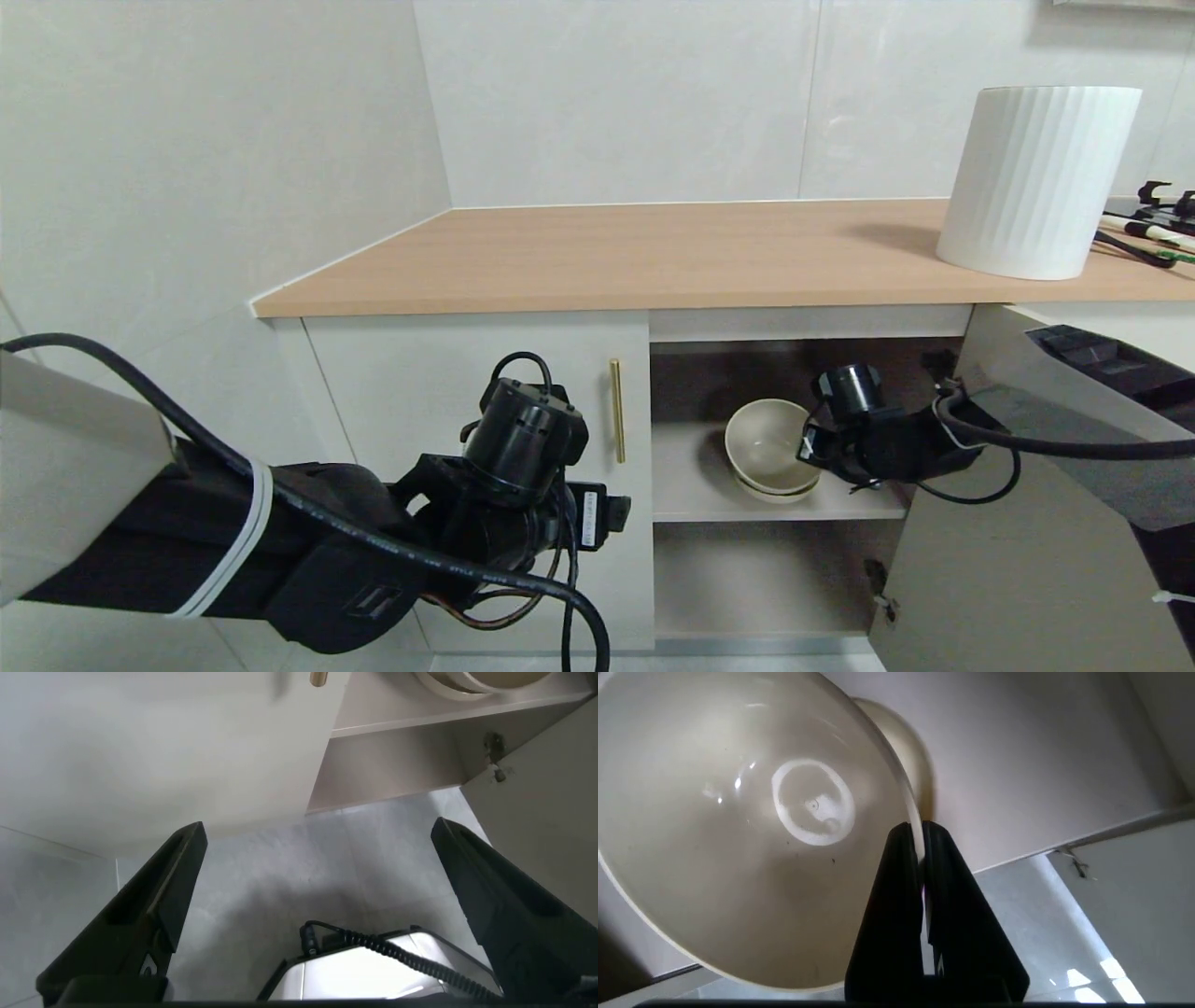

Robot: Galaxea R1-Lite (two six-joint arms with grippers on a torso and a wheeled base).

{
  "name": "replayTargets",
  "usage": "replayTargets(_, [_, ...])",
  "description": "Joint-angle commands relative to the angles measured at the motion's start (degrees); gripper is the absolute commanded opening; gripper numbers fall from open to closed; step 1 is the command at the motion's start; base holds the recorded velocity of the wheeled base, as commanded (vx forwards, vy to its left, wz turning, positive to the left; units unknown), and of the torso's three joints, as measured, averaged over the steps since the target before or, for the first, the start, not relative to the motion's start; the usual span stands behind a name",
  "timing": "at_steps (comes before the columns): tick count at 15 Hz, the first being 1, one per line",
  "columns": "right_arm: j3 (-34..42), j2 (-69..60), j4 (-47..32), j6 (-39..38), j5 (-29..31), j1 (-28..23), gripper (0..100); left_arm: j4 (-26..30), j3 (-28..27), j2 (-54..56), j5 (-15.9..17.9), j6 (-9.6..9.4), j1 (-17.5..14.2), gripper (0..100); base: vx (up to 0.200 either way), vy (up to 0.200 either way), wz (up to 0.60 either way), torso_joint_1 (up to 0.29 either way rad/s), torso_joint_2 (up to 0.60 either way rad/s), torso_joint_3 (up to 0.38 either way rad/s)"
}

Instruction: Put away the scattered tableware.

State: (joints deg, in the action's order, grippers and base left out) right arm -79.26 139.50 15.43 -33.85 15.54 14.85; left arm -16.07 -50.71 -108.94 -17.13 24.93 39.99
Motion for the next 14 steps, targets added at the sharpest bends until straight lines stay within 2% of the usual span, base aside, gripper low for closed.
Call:
replayTargets(1, [-0.45,0.78,0.04,0.02,0.01,-0.08,0,-0.02,0.0,-0.14,-0.01,0.03,0.01,100,0.0,0.0,0.0,0.0,0.0,0.0])
replayTargets(10, [-1.16,1.66,-0.05,0.1,0.01,-0.17,0,-0.02,0.09,-0.14,-0.01,0.03,0.01,100,0.0,0.0,0.0,0.0,0.0,0.0])
replayTargets(11, [-1.07,1.66,-0.05,0.1,0.01,-0.17,100,-0.02,0.09,-0.05,-0.01,0.03,-0.08,100,0.0,0.0,0.0,0.0,0.0,0.0])
replayTargets(14, [-0.89,1.57,-0.05,0.19,-0.07,-0.17,100,-0.02,0.09,0.13,-0.01,0.03,-0.26,100,0.0,0.0,0.0,0.0,0.0,0.0])
